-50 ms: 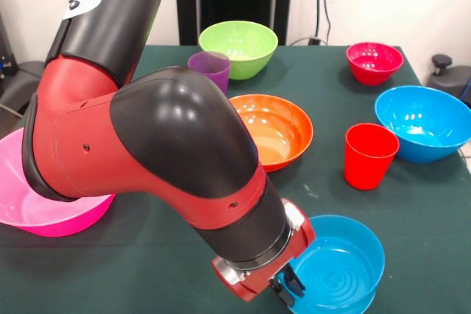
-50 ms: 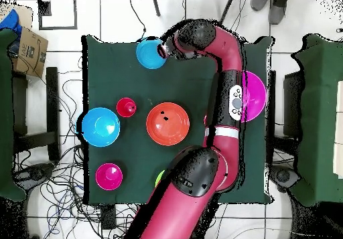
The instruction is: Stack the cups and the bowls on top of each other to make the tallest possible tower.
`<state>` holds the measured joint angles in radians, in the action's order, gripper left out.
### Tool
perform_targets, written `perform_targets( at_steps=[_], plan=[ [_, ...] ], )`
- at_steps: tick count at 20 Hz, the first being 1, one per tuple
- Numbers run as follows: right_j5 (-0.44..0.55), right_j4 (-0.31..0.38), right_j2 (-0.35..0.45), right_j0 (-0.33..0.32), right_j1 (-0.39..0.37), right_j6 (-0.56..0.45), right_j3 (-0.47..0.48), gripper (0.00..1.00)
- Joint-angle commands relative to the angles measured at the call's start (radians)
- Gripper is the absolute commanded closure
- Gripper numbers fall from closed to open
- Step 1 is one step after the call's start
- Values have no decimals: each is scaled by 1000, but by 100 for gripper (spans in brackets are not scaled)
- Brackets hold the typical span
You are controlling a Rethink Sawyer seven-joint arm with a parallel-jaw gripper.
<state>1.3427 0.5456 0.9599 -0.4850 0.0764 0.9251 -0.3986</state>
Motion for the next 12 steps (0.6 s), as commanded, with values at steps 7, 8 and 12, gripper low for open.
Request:
perform_targets(
  at_steps=[7,8,12],
  plan=[
    [75,37,-66,-11,1,-35,-37,100],
    [77,33,-68,-12,-6,-33,-42,100],
    [87,25,-79,-14,-29,-31,-55,100]
  ],
)
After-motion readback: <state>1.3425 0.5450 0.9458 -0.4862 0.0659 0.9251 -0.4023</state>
